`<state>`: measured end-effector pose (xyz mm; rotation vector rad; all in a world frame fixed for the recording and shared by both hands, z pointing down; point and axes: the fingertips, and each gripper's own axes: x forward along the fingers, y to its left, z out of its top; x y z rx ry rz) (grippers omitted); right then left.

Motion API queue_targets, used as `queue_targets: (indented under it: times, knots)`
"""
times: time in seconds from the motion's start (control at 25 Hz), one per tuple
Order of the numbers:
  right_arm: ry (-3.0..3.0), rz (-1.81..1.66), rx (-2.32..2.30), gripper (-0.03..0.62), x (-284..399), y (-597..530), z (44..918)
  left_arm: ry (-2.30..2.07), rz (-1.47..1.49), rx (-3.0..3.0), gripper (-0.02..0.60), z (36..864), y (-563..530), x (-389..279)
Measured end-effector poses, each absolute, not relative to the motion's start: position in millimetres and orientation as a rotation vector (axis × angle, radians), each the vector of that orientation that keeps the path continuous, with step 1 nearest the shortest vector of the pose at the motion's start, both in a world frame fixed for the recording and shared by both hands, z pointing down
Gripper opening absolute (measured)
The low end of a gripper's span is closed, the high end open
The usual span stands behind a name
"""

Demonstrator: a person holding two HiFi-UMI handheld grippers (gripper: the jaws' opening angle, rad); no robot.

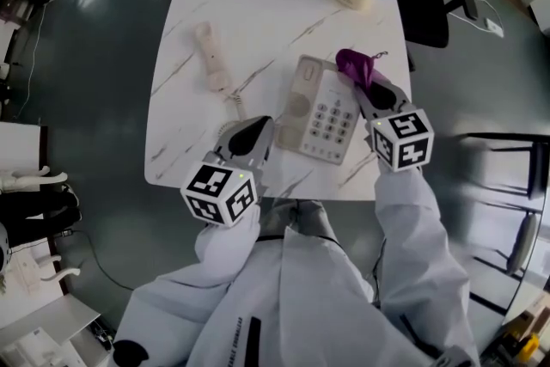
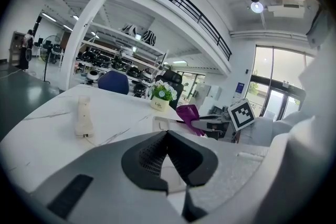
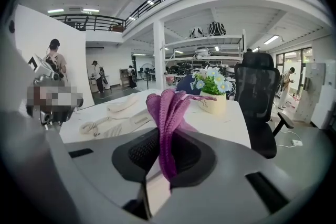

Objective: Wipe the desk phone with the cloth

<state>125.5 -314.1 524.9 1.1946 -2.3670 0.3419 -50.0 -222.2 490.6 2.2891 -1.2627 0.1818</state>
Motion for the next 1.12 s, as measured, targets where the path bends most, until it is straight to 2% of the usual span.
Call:
queue_targets:
  times: [1.12]
  knots:
    - [-2.317,0.380,1.177,0.040,115,-282,536,-1.150,0.202,2.360,-0.002,494,-211,-50]
